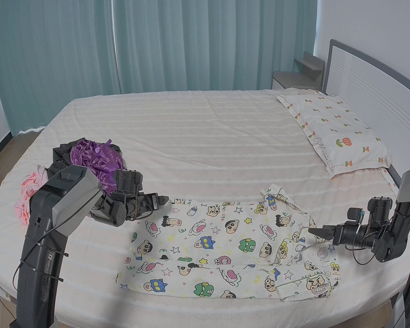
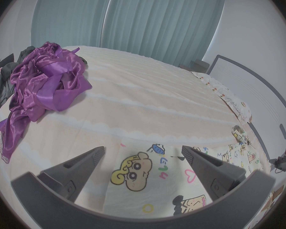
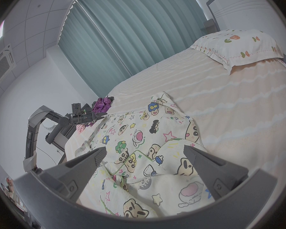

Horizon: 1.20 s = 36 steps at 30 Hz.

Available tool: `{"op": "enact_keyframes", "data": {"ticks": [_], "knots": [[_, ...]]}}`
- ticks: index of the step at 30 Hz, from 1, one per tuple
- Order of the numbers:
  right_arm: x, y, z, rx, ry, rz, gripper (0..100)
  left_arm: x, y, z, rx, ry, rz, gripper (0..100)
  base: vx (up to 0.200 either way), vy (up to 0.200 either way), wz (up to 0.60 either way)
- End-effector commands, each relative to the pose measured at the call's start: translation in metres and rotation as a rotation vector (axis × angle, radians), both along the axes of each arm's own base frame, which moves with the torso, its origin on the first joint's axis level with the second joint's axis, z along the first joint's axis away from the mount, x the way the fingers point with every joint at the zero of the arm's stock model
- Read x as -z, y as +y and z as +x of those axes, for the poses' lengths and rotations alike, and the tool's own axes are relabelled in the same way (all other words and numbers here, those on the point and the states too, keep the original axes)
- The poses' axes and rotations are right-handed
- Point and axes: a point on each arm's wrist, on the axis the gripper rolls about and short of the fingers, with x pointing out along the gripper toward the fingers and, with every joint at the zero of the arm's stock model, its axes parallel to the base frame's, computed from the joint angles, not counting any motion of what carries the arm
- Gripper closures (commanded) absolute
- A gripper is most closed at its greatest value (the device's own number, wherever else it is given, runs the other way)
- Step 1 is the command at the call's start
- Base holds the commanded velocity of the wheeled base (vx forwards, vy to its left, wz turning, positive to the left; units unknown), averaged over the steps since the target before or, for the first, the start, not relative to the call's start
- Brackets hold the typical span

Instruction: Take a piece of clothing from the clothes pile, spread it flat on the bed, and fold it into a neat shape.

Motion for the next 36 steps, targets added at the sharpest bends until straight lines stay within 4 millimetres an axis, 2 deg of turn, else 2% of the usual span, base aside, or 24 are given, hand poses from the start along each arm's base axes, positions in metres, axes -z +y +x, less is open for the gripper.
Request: {"op": "enact_keyframes", "data": {"ticks": [1,12,16,18,24,29,31,34,36], "knots": [[0.002,0.000,0.000,-0.002,0.007,0.001,0,0.002,0.000,0.000,0.000,0.007,0.001,100,0.000,0.000,0.00],[0.002,0.000,0.000,0.000,0.010,0.001,0,0.005,0.000,0.002,-0.017,0.002,0.003,100,0.000,0.000,0.00],[-0.001,-0.002,0.005,0.023,-0.012,-0.007,0,0.004,0.001,0.003,-0.064,-0.014,0.030,100,0.000,0.000,0.00],[-0.002,-0.002,0.013,0.055,-0.031,-0.022,0,0.003,0.001,0.004,-0.083,-0.030,0.039,100,0.000,0.000,0.00],[-0.007,0.002,0.062,0.210,-0.071,0.029,0,-0.005,0.002,0.007,-0.145,-0.106,0.062,100,0.000,0.000,0.00],[0.002,0.010,0.096,0.269,-0.038,0.003,0,-0.008,0.000,0.007,-0.181,-0.123,0.072,100,0.000,0.000,0.00],[0.014,0.022,0.115,0.295,-0.008,-0.030,0,-0.007,-0.003,0.006,-0.187,-0.121,0.073,100,0.000,0.000,0.00],[0.024,0.036,0.128,0.325,-0.001,-0.065,0,-0.007,-0.004,0.005,-0.186,-0.118,0.073,100,0.000,0.000,0.00],[0.028,0.057,0.138,0.352,-0.007,-0.105,0,-0.005,-0.009,0.002,-0.183,-0.108,0.065,100,0.000,0.000,0.00]]}}
